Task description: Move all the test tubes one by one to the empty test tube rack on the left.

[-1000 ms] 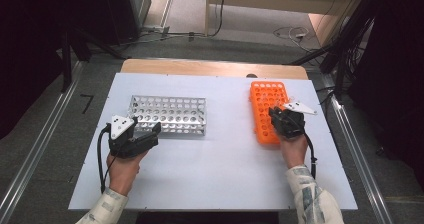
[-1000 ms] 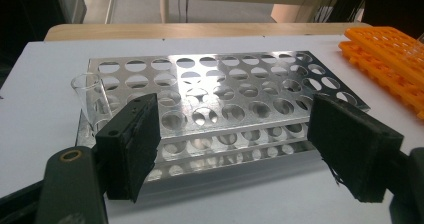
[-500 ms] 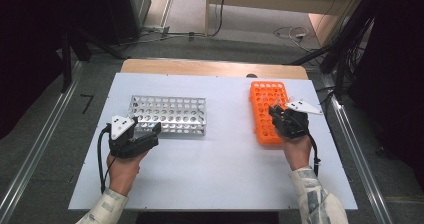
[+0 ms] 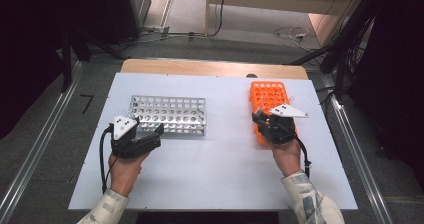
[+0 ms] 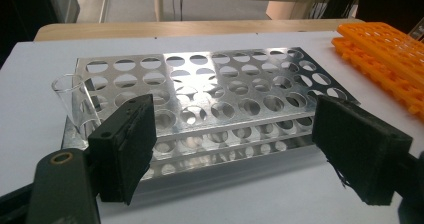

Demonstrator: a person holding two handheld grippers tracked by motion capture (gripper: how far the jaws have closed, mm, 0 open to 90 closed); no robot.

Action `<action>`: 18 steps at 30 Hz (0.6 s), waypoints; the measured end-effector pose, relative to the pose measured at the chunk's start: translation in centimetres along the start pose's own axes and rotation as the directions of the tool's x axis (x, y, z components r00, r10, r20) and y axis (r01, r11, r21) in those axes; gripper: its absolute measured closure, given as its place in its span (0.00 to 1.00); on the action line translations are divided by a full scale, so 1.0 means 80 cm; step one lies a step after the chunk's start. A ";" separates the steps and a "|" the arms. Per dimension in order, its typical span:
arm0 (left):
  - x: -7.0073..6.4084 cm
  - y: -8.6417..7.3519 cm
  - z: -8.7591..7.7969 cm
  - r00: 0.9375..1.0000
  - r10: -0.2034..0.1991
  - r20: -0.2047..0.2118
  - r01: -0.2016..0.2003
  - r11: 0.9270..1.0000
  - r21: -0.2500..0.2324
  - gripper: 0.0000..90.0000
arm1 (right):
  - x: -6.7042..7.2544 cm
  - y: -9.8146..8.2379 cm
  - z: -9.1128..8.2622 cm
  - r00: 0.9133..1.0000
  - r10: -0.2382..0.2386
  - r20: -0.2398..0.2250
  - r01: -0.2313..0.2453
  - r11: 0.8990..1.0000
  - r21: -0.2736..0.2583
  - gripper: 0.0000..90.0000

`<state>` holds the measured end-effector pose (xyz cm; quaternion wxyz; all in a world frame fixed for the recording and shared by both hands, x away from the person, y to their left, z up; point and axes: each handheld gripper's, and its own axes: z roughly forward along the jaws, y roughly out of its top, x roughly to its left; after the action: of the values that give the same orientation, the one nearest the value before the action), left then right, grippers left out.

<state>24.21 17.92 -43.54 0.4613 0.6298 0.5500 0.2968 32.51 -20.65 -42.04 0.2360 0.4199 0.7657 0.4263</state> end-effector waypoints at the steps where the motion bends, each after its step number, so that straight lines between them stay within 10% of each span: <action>1: -0.001 0.000 0.000 1.000 0.001 0.000 -0.001 1.000 0.001 0.20 | 0.004 0.000 0.001 1.000 -0.007 -0.013 0.007 1.000 0.002 0.82; 18: -0.033 -0.008 0.005 0.997 0.047 0.066 -0.049 0.998 0.026 0.20 | 0.073 -0.010 0.014 0.981 -0.098 -0.168 0.108 0.993 0.053 0.82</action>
<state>23.70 15.29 -43.91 0.4629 0.6585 0.5234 0.2795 29.85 -15.45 -43.33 0.1803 0.3500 0.8161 0.4230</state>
